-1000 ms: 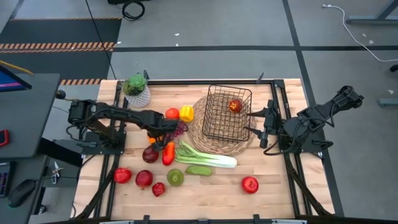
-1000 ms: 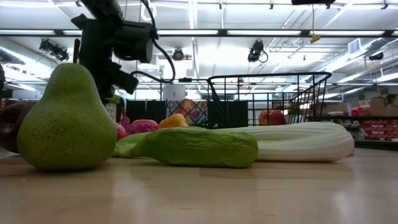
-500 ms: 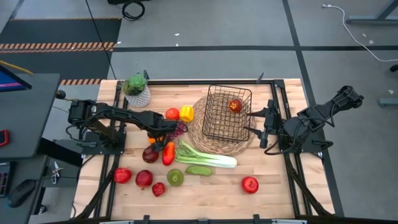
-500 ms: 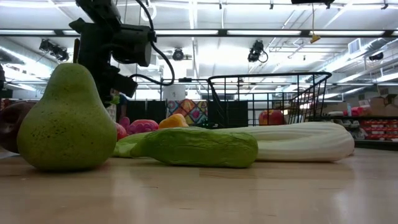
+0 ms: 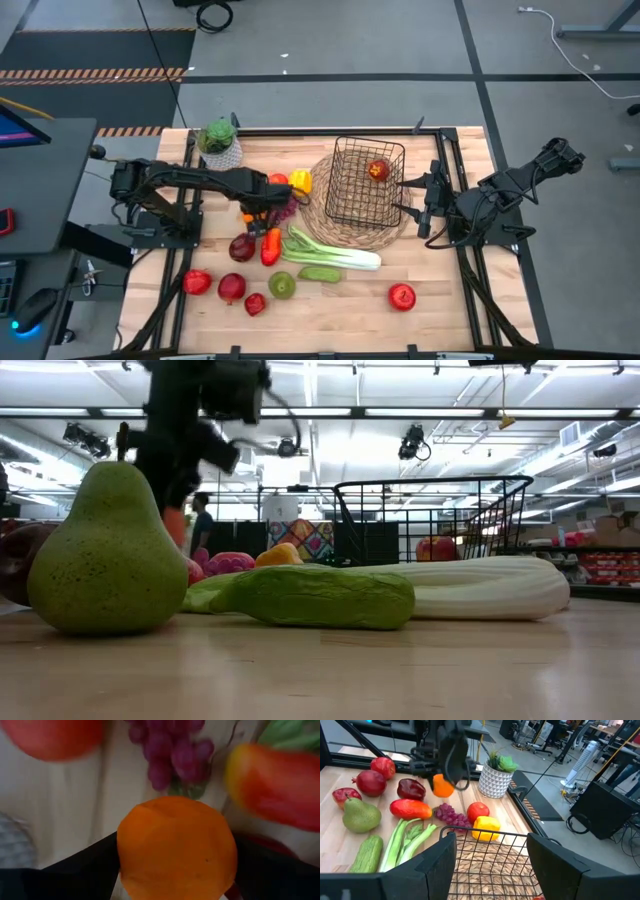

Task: Build produce basket
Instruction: Put the orange into the wire basket

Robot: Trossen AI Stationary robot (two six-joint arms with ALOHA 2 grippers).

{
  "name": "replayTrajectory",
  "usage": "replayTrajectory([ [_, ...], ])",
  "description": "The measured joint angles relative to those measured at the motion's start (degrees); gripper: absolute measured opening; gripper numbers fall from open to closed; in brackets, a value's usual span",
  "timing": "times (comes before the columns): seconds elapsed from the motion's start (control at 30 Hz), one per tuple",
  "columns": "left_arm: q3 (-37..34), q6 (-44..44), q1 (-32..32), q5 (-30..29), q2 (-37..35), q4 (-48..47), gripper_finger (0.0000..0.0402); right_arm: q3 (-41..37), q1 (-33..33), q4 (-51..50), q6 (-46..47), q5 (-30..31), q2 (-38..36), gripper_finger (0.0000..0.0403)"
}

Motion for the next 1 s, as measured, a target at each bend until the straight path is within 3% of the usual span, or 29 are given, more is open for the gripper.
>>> replayTrajectory([
  [0.2,11.2,1.2,-0.7,-0.9,0.0,0.3,0.0326,0.0,0.0,0.0,0.0,0.0,0.0,0.0247],
  [0.37,15.7,5.2,-3.2,-0.5,-0.1,7.9,0.0326,0.0,0.0,0.0,0.0,0.0,0.0,0.0247],
  [0.73,16.1,16.1,-7.0,-0.3,0.6,36.1,0.0327,-0.4,-0.2,0.7,0.2,0.0,0.0,0.0247],
  [0.93,15.2,20.0,-8.5,0.6,3.9,51.5,0.0327,-2.6,-0.5,3.6,-2.5,0.1,0.2,0.0247],
  [1.0,13.9,20.1,-9.2,1.2,5.3,57.9,0.0327,-2.7,-0.7,4.5,0.3,-0.1,0.4,0.0247],
])
